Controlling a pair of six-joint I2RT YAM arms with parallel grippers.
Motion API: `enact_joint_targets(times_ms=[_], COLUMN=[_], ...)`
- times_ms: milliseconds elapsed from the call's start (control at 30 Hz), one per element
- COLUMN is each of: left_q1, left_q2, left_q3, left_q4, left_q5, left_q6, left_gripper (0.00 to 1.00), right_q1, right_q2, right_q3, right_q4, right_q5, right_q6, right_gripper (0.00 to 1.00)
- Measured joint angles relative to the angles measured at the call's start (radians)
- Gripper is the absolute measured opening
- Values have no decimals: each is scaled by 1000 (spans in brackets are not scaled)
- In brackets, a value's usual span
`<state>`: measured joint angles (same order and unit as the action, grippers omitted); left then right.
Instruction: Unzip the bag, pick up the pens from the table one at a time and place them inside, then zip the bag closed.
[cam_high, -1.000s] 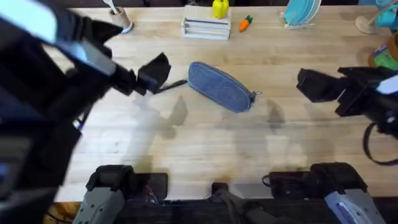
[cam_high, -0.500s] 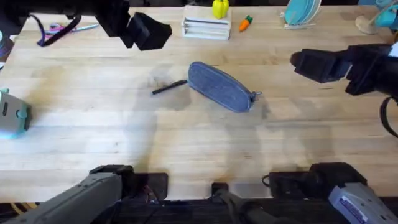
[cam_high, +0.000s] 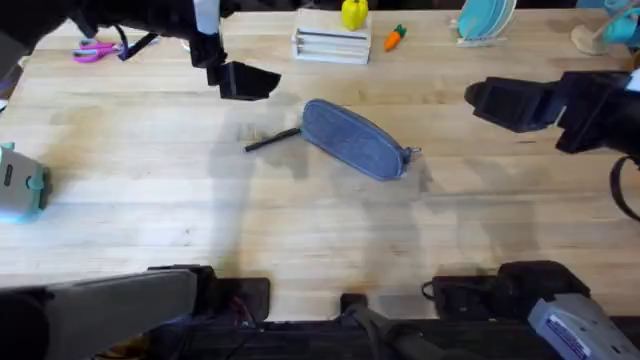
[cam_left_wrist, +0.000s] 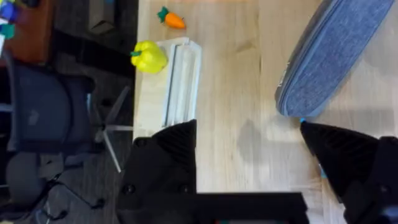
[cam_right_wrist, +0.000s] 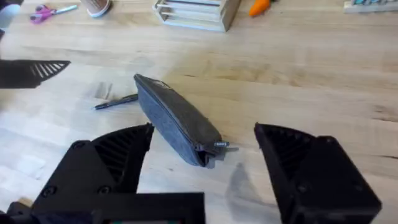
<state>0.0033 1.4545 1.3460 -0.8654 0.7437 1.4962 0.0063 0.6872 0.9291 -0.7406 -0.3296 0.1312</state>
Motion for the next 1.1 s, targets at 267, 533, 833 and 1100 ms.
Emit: enact_joint_targets(times_ms=[267, 533, 833, 1100], left_q1=[-55, -146, -176, -176], left_q2=[147, 293, 335, 369], left_q3=[0, 0, 0, 1], left_q4=[-10, -18, -18, -10], left_q5=[47, 49, 38, 36], left_q6=[46, 50, 53, 54], left_gripper=[991, 991, 993, 994], right_q1=[0, 0, 0, 0], right_q2=[0, 0, 0, 0], right_q3=[0, 0, 0, 0], right_q4=[0, 0, 0, 0], right_q5=[-1, -1, -1, -1], right_q6=[19, 19, 19, 19], right_gripper=[995, 995, 995, 995])
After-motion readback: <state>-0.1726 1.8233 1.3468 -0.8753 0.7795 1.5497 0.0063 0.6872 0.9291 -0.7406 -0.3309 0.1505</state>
